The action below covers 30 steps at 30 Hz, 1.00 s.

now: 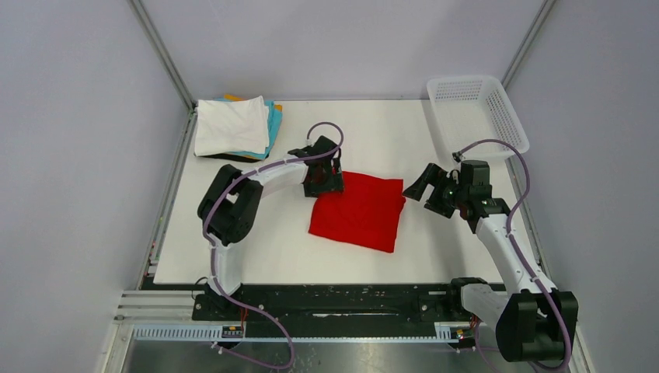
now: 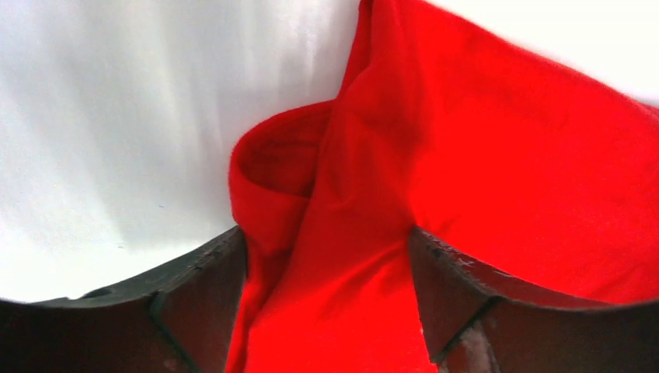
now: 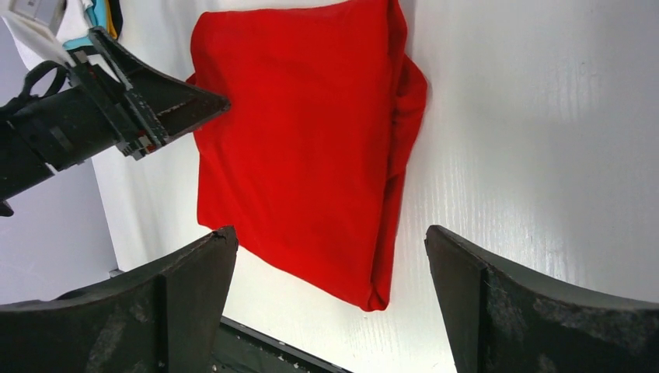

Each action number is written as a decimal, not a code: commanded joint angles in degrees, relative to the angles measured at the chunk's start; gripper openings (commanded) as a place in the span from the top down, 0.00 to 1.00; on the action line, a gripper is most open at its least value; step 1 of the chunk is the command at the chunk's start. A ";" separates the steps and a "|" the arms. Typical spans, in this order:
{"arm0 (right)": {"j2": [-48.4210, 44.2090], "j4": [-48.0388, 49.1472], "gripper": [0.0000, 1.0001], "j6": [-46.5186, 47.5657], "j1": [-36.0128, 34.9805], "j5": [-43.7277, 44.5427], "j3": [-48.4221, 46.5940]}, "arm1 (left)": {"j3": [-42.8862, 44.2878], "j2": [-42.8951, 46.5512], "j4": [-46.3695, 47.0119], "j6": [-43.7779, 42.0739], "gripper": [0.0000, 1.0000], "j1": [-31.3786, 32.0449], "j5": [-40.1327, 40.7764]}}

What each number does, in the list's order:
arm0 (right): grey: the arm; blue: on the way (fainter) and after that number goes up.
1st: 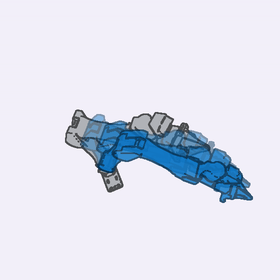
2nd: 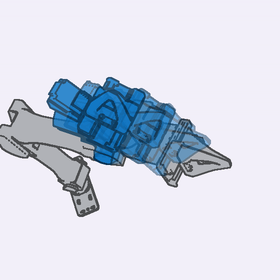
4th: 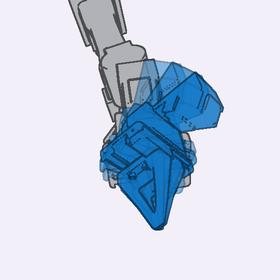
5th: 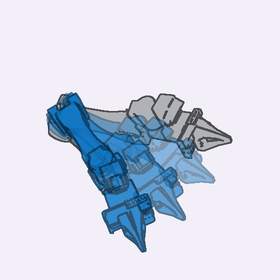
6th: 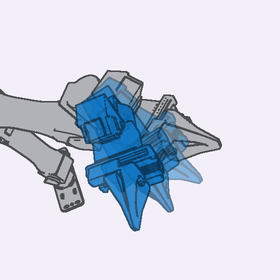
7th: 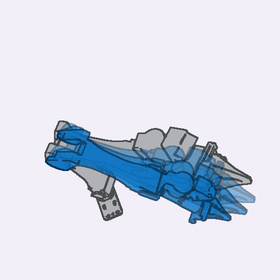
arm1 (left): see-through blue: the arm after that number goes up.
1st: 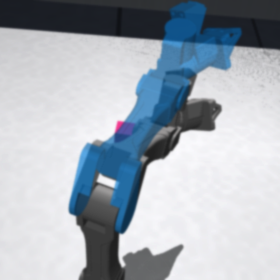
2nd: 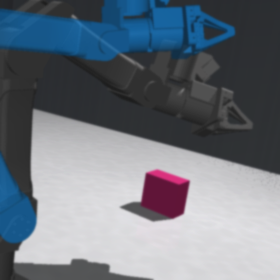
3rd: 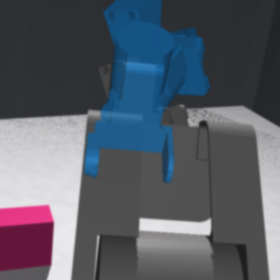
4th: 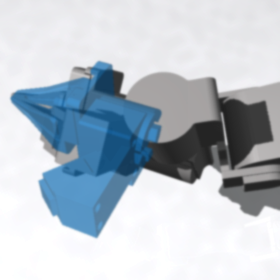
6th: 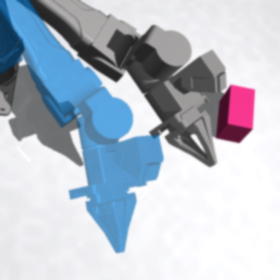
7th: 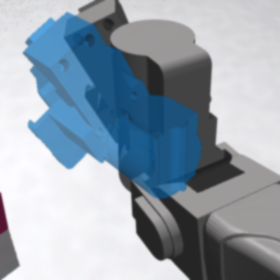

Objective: Fold and stack the t-shirts
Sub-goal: Put the neatly folded tshirt into the corner of the board with the left arm

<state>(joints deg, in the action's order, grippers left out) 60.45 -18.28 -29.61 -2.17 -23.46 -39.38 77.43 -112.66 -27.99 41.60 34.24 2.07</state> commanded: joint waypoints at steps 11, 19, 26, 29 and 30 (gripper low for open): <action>-4.06 -1.25 0.01 2.34 0.18 2.13 0.83 | 13.57 -15.20 -17.19 4.80 1.00 12.81 13.09; -6.54 -0.82 0.00 2.00 0.19 4.93 1.83 | 19.62 -9.27 -25.32 -2.28 1.00 12.27 35.57; -8.51 1.49 0.00 -0.18 0.17 8.63 3.89 | 22.99 -6.84 -21.12 -16.23 1.00 5.74 44.78; -9.12 1.70 0.01 -0.40 0.17 9.39 4.30 | 24.04 -7.14 -16.54 -23.39 1.00 2.84 47.27; -9.26 1.91 0.00 -0.56 0.18 9.61 4.48 | 24.57 -7.34 -15.38 -25.55 1.00 1.96 48.39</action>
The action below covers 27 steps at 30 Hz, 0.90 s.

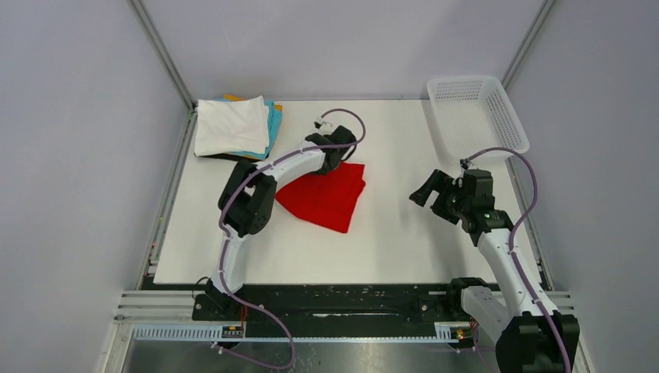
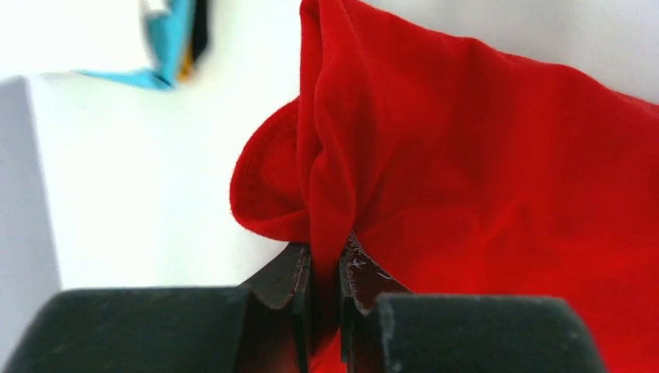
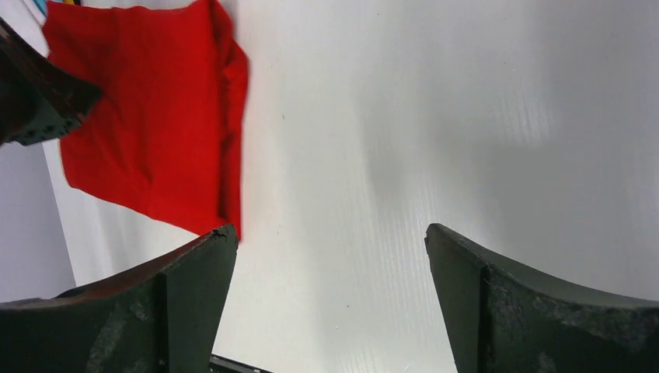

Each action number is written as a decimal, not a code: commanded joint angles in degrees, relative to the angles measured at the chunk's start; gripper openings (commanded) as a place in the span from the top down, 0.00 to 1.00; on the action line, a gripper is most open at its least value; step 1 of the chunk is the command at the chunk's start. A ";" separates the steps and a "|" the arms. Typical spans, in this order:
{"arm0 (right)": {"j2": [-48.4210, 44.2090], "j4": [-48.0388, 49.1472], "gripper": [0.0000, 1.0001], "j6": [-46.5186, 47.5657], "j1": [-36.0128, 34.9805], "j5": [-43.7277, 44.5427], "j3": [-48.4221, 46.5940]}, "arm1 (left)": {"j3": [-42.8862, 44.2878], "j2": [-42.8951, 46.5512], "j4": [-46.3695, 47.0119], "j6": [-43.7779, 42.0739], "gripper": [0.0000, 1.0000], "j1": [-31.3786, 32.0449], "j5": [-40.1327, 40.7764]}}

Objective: Fold and stack the t-shirts
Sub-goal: Put the neatly folded tshirt into the corner of the board with the left arm

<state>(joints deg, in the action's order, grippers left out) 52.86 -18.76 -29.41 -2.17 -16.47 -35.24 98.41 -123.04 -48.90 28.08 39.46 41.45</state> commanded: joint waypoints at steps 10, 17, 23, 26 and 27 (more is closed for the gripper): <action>-2.86 4.99 0.01 -1.87 0.20 3.27 2.03 | 6.17 2.63 24.76 -37.77 1.00 -9.50 12.96; -2.91 5.24 0.01 -1.92 0.24 4.16 2.38 | 13.91 -0.78 28.06 -47.71 1.00 -13.83 14.31; -1.56 5.49 0.00 -2.14 0.16 4.54 2.41 | 18.17 -0.62 28.87 -52.95 1.00 -16.68 12.59; -0.72 5.44 0.01 -2.14 0.19 4.52 2.22 | 20.52 -0.85 28.86 -54.83 1.00 -17.58 12.09; -0.48 5.42 0.01 -2.14 0.16 4.56 2.24 | 21.65 -0.95 28.84 -55.55 1.00 -17.84 12.26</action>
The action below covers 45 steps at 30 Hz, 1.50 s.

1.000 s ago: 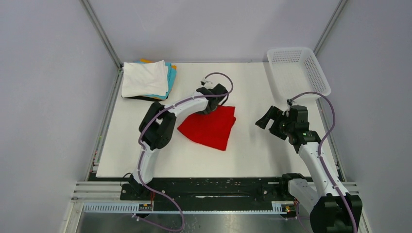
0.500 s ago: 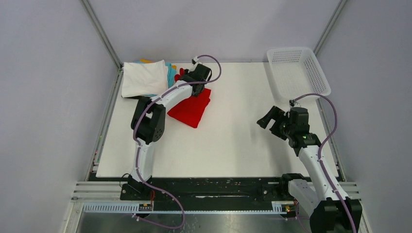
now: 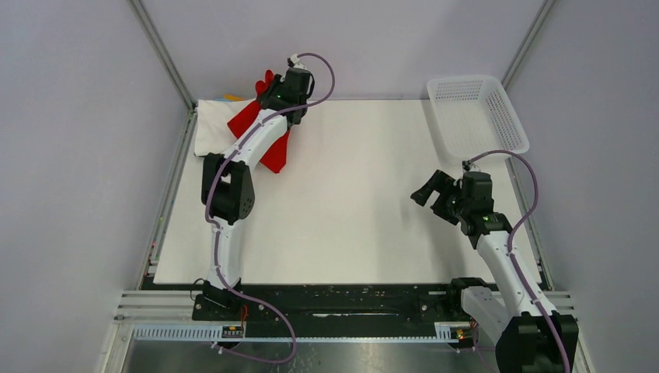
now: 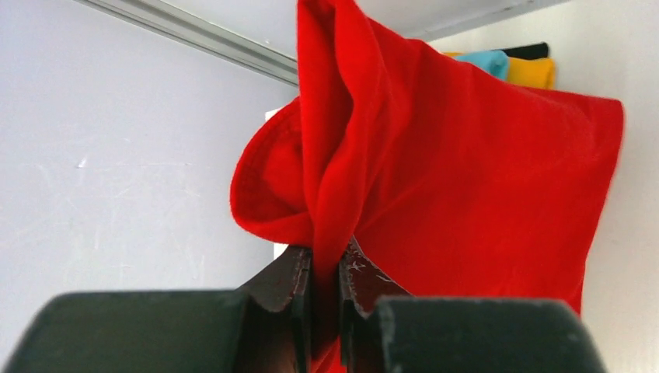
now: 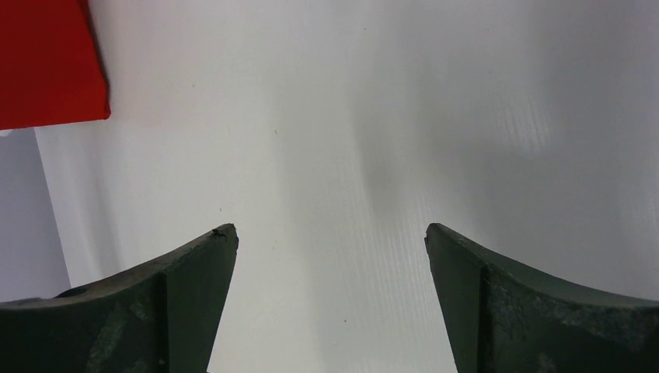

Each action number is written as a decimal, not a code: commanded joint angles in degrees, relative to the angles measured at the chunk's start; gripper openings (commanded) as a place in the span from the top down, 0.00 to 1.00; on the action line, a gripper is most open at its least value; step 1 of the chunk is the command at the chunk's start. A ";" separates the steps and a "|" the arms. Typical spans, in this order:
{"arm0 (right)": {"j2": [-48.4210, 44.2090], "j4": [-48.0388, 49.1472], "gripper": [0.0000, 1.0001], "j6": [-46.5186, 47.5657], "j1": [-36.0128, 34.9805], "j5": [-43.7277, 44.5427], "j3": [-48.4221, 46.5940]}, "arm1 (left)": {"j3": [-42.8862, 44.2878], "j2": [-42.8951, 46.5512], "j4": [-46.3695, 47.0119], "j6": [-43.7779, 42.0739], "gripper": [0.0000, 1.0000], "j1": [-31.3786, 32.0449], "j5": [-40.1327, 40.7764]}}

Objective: Fold and stack the t-shirts
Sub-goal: Put the neatly folded tshirt into the corner of the board with the left arm

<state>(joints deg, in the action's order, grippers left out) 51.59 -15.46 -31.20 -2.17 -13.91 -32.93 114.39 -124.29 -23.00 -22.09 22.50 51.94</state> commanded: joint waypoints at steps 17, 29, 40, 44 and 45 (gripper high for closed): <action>1.64 0.99 0.01 -0.49 0.22 2.97 -0.41 | 16.17 1.24 -1.21 -4.24 1.00 -1.95 3.56; 2.37 0.91 0.01 -0.48 0.18 3.69 -0.52 | 17.59 -2.29 -3.12 0.70 1.00 -6.13 -1.30; 3.25 0.38 0.01 -0.44 0.16 5.26 -0.97 | 17.36 -7.59 -0.03 0.60 1.00 -12.14 -2.47; 3.46 0.06 0.00 -0.28 0.15 6.40 -1.14 | 16.33 -8.52 0.40 1.79 1.00 -14.09 -2.57; 3.43 0.06 0.01 -0.27 0.15 6.64 -1.17 | 15.85 -8.46 0.56 2.27 1.00 -14.59 -2.97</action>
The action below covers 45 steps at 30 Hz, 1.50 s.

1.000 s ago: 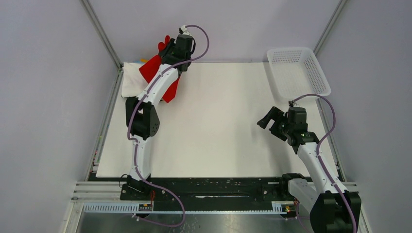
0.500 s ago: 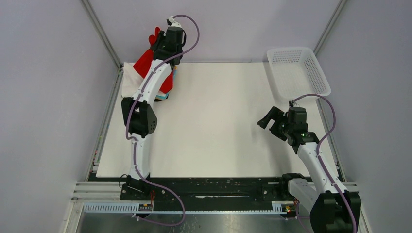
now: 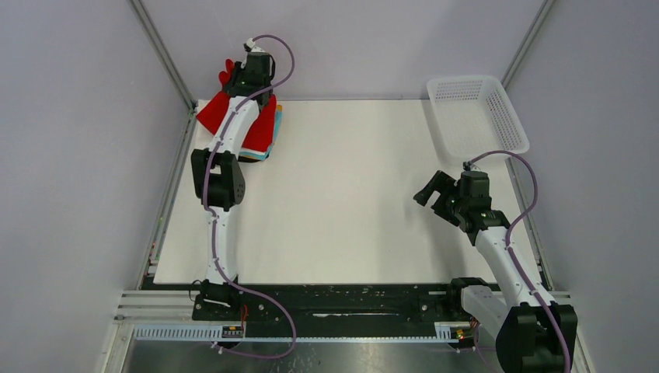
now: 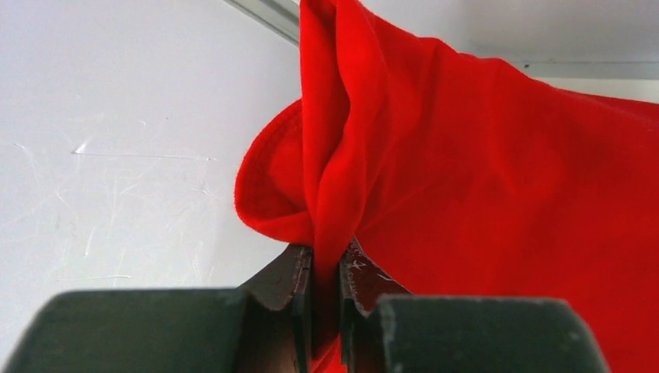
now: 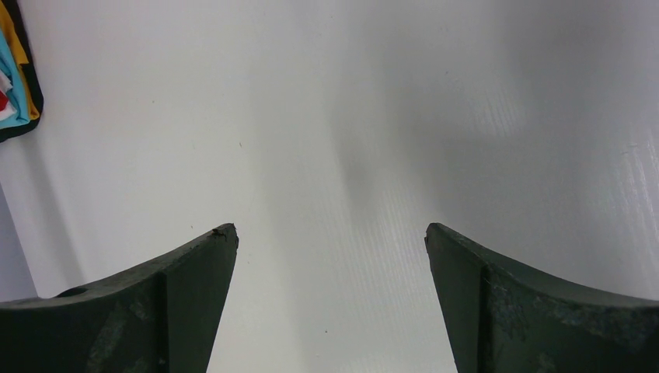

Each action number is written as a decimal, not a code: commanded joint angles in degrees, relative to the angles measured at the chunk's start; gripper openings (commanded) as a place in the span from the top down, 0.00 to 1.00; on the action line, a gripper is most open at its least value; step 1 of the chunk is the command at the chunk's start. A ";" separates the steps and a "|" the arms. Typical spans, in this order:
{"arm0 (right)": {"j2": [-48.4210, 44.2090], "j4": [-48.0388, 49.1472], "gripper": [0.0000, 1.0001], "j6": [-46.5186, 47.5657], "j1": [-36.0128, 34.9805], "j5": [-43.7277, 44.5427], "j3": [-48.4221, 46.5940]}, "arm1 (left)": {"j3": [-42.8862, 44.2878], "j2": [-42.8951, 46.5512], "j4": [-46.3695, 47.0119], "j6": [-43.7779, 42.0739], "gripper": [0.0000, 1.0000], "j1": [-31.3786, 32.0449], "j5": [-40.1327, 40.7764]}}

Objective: Fold and stack the t-shirts
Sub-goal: Put the neatly folded tshirt into the corner of the board with the left arm, then reset both arms

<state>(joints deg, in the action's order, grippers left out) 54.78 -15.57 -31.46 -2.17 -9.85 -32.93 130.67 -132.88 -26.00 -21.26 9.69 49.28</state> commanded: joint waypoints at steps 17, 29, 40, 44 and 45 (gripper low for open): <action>1.70 -1.34 0.01 0.53 0.17 5.25 -2.48 | -0.51 -2.33 3.03 10.15 0.01 -7.92 -0.54; -0.16 -1.91 0.00 0.79 0.17 5.78 -2.39 | -10.92 8.60 0.15 26.76 0.01 -7.94 -15.93; -1.60 -5.60 0.01 2.03 0.17 6.00 -4.42 | -33.87 31.99 6.75 37.51 0.01 -7.08 -40.33; -4.60 -6.80 0.00 3.04 0.24 7.00 -4.18 | -52.11 48.58 13.82 41.35 0.01 -4.08 -45.31; -5.86 -7.05 0.00 3.11 0.20 7.26 -3.90 | -57.33 54.63 14.83 42.09 0.01 -2.95 -44.86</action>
<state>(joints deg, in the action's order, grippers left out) 53.01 -20.73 -30.13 -2.17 -4.97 -34.98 86.00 -94.24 -19.46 15.42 3.44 11.57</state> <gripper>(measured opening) 0.993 0.989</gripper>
